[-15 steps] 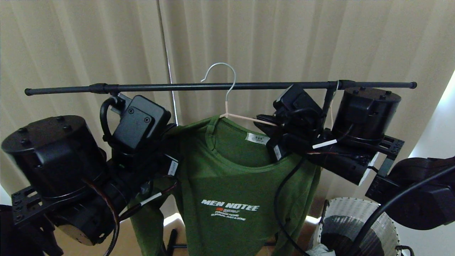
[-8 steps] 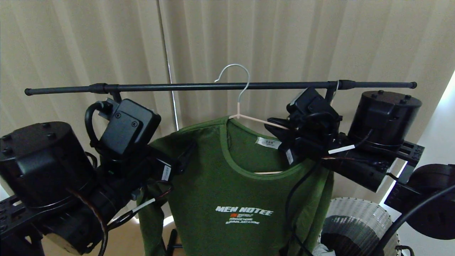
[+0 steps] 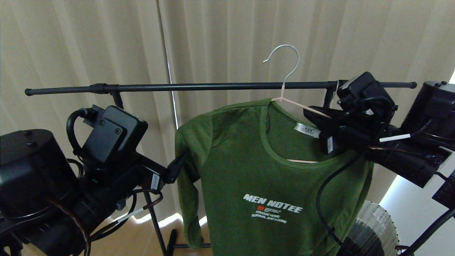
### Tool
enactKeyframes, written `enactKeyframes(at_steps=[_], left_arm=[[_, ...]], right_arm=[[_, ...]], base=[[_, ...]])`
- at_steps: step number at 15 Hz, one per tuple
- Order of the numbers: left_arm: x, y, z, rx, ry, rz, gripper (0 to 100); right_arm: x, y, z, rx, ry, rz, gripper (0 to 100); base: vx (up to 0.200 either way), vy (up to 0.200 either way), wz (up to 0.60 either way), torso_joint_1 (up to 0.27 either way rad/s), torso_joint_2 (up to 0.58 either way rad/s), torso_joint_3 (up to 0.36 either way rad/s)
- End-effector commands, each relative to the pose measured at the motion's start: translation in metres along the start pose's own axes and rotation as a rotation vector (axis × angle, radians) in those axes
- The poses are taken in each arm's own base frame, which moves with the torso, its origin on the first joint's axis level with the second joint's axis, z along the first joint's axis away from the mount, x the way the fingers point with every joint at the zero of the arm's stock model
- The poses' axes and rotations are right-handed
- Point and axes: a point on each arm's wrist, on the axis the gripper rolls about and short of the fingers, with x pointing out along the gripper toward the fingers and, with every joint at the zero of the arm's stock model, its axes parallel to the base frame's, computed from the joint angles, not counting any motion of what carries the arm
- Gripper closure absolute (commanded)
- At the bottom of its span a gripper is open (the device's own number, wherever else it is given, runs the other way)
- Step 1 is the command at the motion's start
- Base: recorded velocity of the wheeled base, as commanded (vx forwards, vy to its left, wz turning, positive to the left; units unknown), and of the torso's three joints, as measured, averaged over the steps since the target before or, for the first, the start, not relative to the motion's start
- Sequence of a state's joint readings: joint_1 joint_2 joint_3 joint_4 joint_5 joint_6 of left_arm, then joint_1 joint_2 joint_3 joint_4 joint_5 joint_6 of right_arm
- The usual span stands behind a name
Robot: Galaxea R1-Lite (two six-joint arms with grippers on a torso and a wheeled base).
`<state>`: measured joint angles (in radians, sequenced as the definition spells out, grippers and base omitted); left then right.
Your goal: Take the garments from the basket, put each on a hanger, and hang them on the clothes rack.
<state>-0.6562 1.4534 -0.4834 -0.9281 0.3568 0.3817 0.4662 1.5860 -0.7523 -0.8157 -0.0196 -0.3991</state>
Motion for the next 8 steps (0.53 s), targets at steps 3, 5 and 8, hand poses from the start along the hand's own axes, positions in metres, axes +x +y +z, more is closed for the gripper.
enactKeyframes(at_steps=[3,5,8], left_arm=[[0.016,0.005,-0.023,0.025,0.072,-0.064,0],[0.022,0.003,-0.028,0.027,0.091,-0.067,0],[0.027,0.007,-0.031,0.022,0.083,-0.098,0]], right_arm=[[-0.013,-0.009,0.01,0.027,-0.043,-0.024,100],[-0.015,-0.01,0.012,0.027,-0.051,-0.024,100],[-0.019,-0.01,0.016,0.028,-0.071,-0.012,100]], base=[[0.0,0.0,0.0,0.0,0.0,0.0],[0.0,0.0,0.0,0.0,0.0,0.0],[0.0,0.0,0.0,0.0,0.0,0.0]])
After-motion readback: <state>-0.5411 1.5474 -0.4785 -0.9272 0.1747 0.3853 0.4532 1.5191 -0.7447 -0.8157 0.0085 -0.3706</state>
